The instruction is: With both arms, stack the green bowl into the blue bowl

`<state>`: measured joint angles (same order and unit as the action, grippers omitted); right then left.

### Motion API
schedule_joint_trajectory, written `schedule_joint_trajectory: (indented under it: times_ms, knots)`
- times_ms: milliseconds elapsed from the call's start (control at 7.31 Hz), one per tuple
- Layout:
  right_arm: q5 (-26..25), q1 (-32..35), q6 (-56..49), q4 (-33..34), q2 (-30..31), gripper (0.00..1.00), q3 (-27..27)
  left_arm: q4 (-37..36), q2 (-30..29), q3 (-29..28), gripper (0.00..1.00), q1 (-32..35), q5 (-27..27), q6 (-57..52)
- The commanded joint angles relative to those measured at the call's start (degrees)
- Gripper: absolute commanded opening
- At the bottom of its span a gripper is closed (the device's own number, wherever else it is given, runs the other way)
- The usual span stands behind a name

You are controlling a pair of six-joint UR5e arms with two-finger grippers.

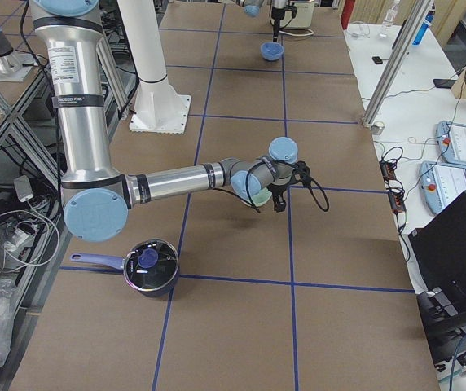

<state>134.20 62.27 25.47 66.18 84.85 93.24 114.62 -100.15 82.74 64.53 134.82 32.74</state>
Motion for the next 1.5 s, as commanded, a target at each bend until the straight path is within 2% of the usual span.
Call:
schedule_joint_trajectory:
  times_ms: [0, 274, 410, 547, 684, 821, 957, 1094, 1231, 1368]
  knots:
    - [-0.2, -2.7, 0.0, -0.3, 0.7, 0.86, -0.1, 0.1, 0.0, -0.7, 0.77, -1.1, 0.0, 0.0]
    - [-0.7, -4.5, -0.1, -0.7, 0.8, 0.85, -0.2, 0.1, 0.0, -1.4, 0.69, -2.0, 0.0, 0.0]
    - [-0.6, -4.5, -0.2, -0.8, 0.9, 0.83, -0.2, 0.1, 0.0, -1.8, 0.62, -2.1, 0.0, 0.0]
    - [-0.6, -4.5, -0.4, -0.8, 0.9, 0.72, -0.2, 0.1, 0.0, -1.8, 0.54, -2.1, 0.0, 0.0]
    - [-0.7, -4.5, -0.6, -0.8, 0.9, 0.57, -0.3, 0.1, 0.0, -1.9, 0.46, -2.2, 0.0, 0.0]
    - [-0.7, -4.5, -0.8, -0.8, 1.0, 0.45, -0.3, 0.2, 0.0, -1.8, 0.33, -2.1, 0.1, 0.0]
    - [-1.0, -4.5, -0.9, -0.8, 1.1, 0.42, -0.3, 0.2, 0.0, -1.5, 0.27, -2.1, 0.1, 0.1]
    - [-1.0, -4.6, -0.9, -0.8, 1.2, 0.34, -0.3, 0.2, 0.0, -1.5, 0.19, -2.1, 0.1, 0.1]
    - [-1.0, -4.7, -0.9, -0.8, 1.2, 0.31, -0.4, 0.2, 0.0, -1.4, 0.09, -2.1, 0.1, 0.1]
    - [-1.7, -5.0, -1.0, -0.9, 1.2, 0.19, -0.9, 0.2, 0.0, -1.4, 0.01, -2.1, 0.1, 0.2]
